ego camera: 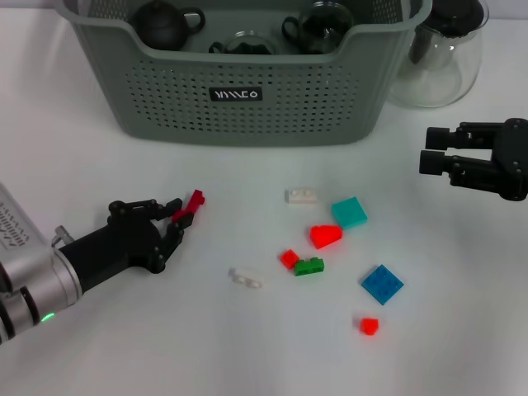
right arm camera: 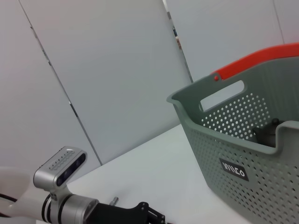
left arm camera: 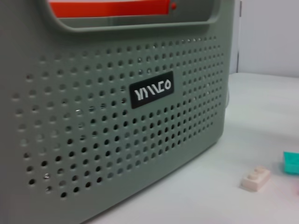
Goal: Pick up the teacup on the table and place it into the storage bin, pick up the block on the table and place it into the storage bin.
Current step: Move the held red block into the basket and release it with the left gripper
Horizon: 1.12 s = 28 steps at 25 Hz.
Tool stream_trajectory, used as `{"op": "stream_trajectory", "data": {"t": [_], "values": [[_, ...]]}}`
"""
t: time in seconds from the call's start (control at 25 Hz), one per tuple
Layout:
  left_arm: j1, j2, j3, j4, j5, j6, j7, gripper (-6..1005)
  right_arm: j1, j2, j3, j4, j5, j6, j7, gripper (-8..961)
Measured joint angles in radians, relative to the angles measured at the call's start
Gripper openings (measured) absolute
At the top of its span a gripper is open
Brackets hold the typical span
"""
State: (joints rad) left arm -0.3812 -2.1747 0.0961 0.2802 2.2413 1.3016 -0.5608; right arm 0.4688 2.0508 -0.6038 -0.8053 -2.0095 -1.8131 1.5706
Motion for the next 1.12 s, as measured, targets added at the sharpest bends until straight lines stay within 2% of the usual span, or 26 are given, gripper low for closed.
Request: {"op": "stream_trajectory", "data": {"t": [0.24,0.32,0.48,0.68,0.72,0.84,0.92,1.0,1.12], "values": [[0.011,0.010,0.010,0.089,0.011,0.109,-0.179,222,0.000,-0.002,0.003,0.000,0.000,-0.004,0.000,486],[0.018,0.017,0.024,0.148,0.014,0.190,-0.283,228,0.001,-0.003,0.001,0.000,0.000,-0.003,0.000,486],[0.019,0.047,0.071,0.257,0.015,0.404,-0.541,240,0.002,-0.003,-0.002,0.000,0.000,-0.001,0.000,486],[-0.048,0.081,0.074,0.336,-0.011,0.685,-0.832,255,0.002,-0.001,-0.002,0.000,0.000,0.000,0.000,485],[-0.048,0.081,0.074,0.336,-0.011,0.685,-0.832,258,0.001,-0.001,-0.002,0.000,0.000,0.000,0.000,485],[-0.159,0.117,0.090,0.337,-0.138,0.746,-1.073,267,-0.001,-0.001,-0.002,0.000,0.000,0.000,0.000,485],[-0.210,0.126,0.089,0.341,-0.178,0.733,-1.144,273,-0.003,-0.001,-0.002,0.000,0.000,0.000,0.000,485],[-0.286,0.143,0.090,0.354,-0.218,0.676,-1.231,279,-0.003,-0.002,-0.002,0.000,-0.001,0.000,0.000,485],[-0.400,0.186,0.128,0.369,-0.233,0.520,-1.331,289,-0.001,-0.002,-0.002,0.000,-0.001,0.001,0.000,485]]}}
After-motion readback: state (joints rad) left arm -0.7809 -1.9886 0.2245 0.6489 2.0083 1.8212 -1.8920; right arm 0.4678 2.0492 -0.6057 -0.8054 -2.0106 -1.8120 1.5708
